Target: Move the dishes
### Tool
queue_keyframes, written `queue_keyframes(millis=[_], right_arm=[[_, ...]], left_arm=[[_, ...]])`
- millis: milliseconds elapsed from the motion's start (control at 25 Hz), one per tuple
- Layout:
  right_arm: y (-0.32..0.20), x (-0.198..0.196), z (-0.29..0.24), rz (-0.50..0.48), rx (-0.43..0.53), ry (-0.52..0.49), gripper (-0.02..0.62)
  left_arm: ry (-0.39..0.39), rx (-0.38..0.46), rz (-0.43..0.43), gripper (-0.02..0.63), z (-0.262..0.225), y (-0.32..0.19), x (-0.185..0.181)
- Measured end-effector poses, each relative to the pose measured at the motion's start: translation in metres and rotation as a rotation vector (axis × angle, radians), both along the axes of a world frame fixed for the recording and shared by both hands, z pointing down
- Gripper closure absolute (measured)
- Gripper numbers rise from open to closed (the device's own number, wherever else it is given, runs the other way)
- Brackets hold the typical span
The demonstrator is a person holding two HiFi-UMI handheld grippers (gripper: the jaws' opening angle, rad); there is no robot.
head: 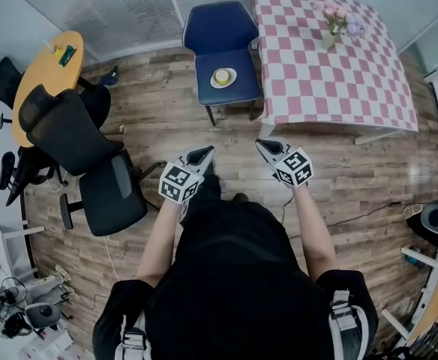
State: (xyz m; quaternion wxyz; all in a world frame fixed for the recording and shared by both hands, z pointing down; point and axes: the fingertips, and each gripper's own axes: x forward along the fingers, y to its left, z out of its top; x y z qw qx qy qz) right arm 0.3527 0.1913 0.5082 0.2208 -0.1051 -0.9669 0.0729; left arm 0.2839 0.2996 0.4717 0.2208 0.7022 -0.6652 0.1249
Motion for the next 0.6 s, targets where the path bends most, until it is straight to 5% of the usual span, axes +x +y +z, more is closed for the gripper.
queue_keyframes(millis=[600], right_arm=[[-0.023,-0.077,0.023,0.066,-0.018,0.062,0.583]], left_arm=[[0.020,-0.011,0.066,0.581,0.010,-0.029,-0.092]])
